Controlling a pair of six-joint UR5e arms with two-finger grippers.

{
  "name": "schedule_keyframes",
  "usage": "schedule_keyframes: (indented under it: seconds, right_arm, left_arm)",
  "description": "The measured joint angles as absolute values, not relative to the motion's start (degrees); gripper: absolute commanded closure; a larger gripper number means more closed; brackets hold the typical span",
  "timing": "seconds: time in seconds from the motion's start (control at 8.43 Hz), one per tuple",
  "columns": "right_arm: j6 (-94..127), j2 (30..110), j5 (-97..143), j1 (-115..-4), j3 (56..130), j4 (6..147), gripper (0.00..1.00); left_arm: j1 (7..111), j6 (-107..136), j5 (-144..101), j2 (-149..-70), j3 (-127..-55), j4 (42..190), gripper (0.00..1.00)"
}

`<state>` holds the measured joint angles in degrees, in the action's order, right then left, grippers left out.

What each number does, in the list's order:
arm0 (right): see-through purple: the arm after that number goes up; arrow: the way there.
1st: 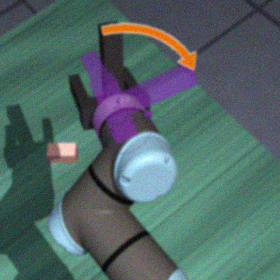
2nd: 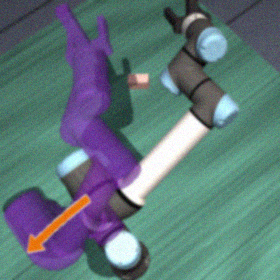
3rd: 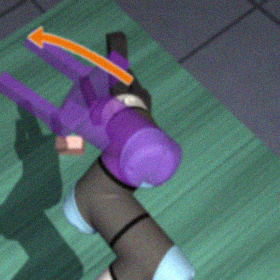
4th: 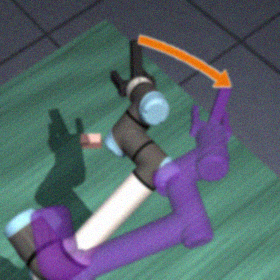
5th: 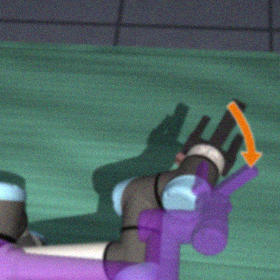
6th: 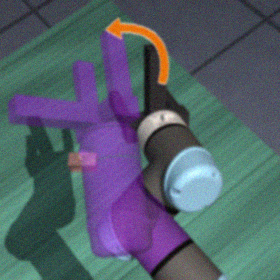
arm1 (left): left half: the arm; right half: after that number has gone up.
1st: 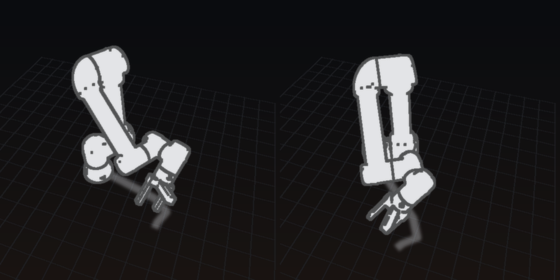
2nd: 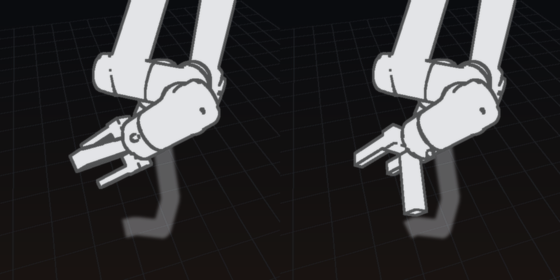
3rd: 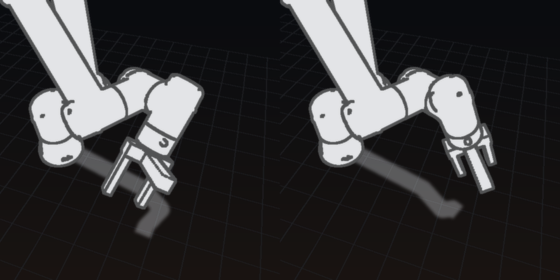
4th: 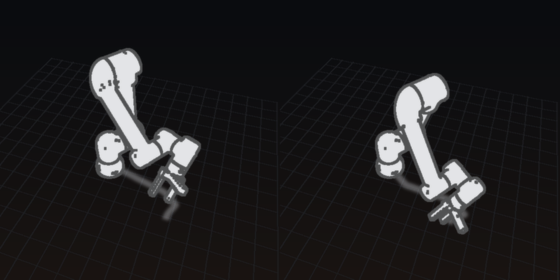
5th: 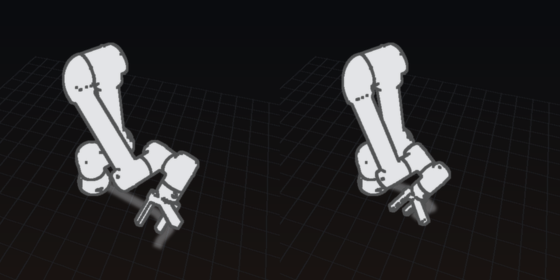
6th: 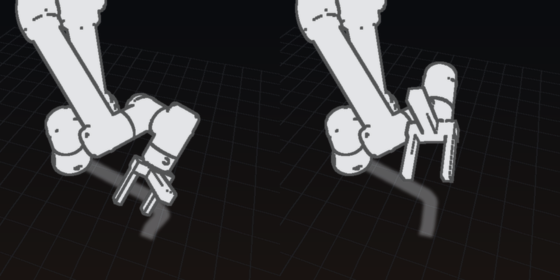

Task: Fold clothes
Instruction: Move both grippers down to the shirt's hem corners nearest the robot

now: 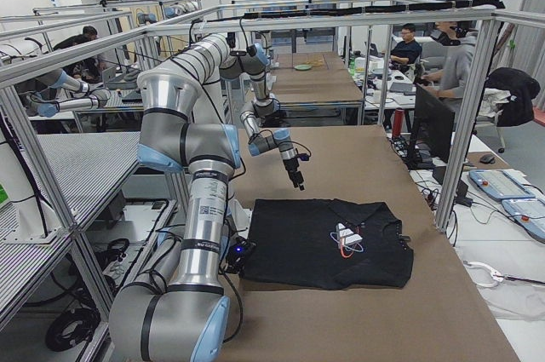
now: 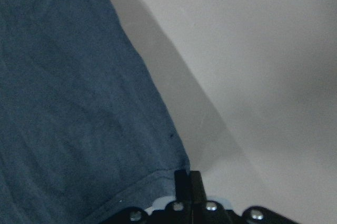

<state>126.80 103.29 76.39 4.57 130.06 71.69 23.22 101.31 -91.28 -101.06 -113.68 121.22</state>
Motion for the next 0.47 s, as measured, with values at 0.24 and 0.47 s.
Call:
schedule_keyframes:
  seconds: [0.24, 0.47]
  right_arm:
    - [126.85, 103.31, 76.66, 4.57, 132.05, 71.71, 1.00]
    - [126.83, 103.28, 76.72, 4.53, 132.46, 71.72, 1.00]
  left_arm:
    - [13.23, 106.88, -81.52, -96.80, -115.93, 121.10, 0.32]
    - [4.14, 110.93, -75.24, -90.35, -120.26, 121.04, 0.47]
